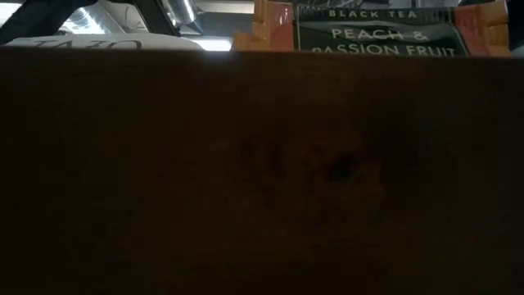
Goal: Pick & Place Tea
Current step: Put the orange tea bag into the middle section of the wooden organizer
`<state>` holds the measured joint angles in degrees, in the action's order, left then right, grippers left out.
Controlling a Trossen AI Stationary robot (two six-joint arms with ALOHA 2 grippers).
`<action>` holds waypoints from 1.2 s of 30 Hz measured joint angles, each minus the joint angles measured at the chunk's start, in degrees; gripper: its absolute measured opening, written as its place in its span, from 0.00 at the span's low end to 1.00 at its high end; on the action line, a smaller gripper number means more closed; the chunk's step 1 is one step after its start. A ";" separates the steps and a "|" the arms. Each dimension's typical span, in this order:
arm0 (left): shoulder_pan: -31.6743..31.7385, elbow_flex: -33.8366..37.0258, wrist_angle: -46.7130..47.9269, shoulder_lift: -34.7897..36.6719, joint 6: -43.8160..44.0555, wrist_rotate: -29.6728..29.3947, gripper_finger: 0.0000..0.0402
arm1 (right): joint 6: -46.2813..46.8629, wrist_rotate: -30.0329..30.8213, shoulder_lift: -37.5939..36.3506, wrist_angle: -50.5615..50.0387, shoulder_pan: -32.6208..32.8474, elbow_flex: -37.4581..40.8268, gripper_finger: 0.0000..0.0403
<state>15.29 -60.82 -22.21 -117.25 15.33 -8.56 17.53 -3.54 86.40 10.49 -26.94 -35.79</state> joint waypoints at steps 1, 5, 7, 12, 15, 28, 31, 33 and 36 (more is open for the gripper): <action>0.17 0.00 -0.25 0.00 0.27 -0.16 0.16 | -0.01 -0.53 0.63 0.64 -0.19 0.00 0.40; 0.33 -0.02 -0.33 -0.52 1.32 2.15 0.14 | -0.08 -0.78 2.39 1.83 -0.53 0.00 0.40; 0.33 -0.14 -0.31 -1.61 1.50 2.21 0.14 | -0.02 -0.80 3.00 2.96 -0.63 0.00 0.40; 0.30 -2.03 -0.99 -4.86 2.13 2.27 0.12 | -0.02 -0.82 3.16 3.54 -0.72 0.00 0.40; 0.20 -3.01 -0.79 -5.95 2.06 2.15 0.12 | -0.15 -1.11 3.16 3.43 -0.70 0.00 0.40; 0.24 -3.26 2.25 -6.16 1.43 3.35 0.09 | 9.15 -0.30 3.30 0.86 -5.52 0.00 0.40; 0.24 -3.21 2.23 -6.21 1.43 3.34 0.09 | 9.16 -2.88 3.43 0.81 -6.19 0.00 0.41; 0.24 -3.17 2.18 -6.23 1.27 3.37 0.09 | 9.34 -3.47 3.52 0.77 -6.27 0.00 0.43; 0.24 -3.10 1.99 -6.25 0.84 3.50 0.09 | 10.93 -3.76 3.66 0.84 -6.25 0.00 0.45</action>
<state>15.53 -63.92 -20.23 -123.50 16.16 -5.06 28.46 -7.30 90.05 11.34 -33.19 -35.79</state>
